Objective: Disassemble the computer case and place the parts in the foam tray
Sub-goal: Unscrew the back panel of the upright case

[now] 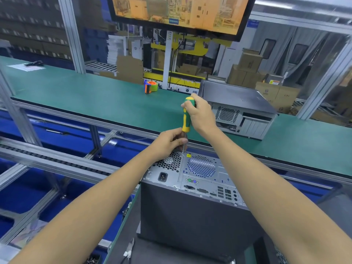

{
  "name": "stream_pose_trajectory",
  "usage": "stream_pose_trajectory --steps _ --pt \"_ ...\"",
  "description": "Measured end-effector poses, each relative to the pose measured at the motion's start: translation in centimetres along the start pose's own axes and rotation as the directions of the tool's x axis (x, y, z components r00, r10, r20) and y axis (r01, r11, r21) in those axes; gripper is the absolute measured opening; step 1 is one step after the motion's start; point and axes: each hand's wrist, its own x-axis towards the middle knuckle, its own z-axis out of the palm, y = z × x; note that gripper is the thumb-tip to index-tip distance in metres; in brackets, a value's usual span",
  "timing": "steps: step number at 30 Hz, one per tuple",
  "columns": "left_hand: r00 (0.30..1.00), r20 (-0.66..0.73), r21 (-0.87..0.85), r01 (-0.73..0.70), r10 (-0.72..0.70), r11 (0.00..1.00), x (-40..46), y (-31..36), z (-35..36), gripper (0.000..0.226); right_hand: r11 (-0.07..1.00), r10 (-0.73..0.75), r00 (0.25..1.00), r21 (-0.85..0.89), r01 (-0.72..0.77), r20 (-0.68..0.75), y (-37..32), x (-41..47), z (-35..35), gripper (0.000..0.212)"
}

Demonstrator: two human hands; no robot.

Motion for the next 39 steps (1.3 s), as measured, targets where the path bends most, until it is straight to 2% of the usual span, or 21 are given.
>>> stream_pose_trajectory --steps 5,14,19,26,35,39 --pt "1.000 0.016 -0.004 -0.016 0.016 1.000 -0.2 0.2 0.0 0.011 0.986 -0.024 0.995 -0.165 0.008 -0.094 -0.2 -0.3 -0.1 0.031" --pt "0.999 0.033 -0.170 0.007 -0.001 0.985 -0.2 -0.5 0.1 0.009 0.985 -0.036 0.993 -0.173 0.017 -0.110 -1.3 -1.0 0.1 0.036" --pt "0.999 0.041 -0.178 0.005 0.002 0.984 -0.2 -0.6 0.1 0.009 0.983 -0.042 0.986 -0.185 0.011 -0.163 -1.0 -1.1 0.2 0.034" --pt "0.998 0.055 -0.142 0.006 0.002 0.990 0.0 -0.8 0.2 0.011 0.980 -0.037 0.988 -0.200 0.006 -0.151 -0.9 -1.1 0.0 0.032" --pt "0.999 0.036 -0.178 0.036 -0.031 0.983 -0.3 -0.6 0.2 0.017 0.947 -0.046 0.988 -0.320 -0.003 -0.146 -2.0 -1.1 0.2 0.039" --pt "0.999 0.036 -0.162 0.024 -0.018 0.987 -0.2 -0.6 0.1 0.018 0.926 -0.121 0.981 -0.374 0.058 -0.149 -2.2 -1.2 0.1 0.030"
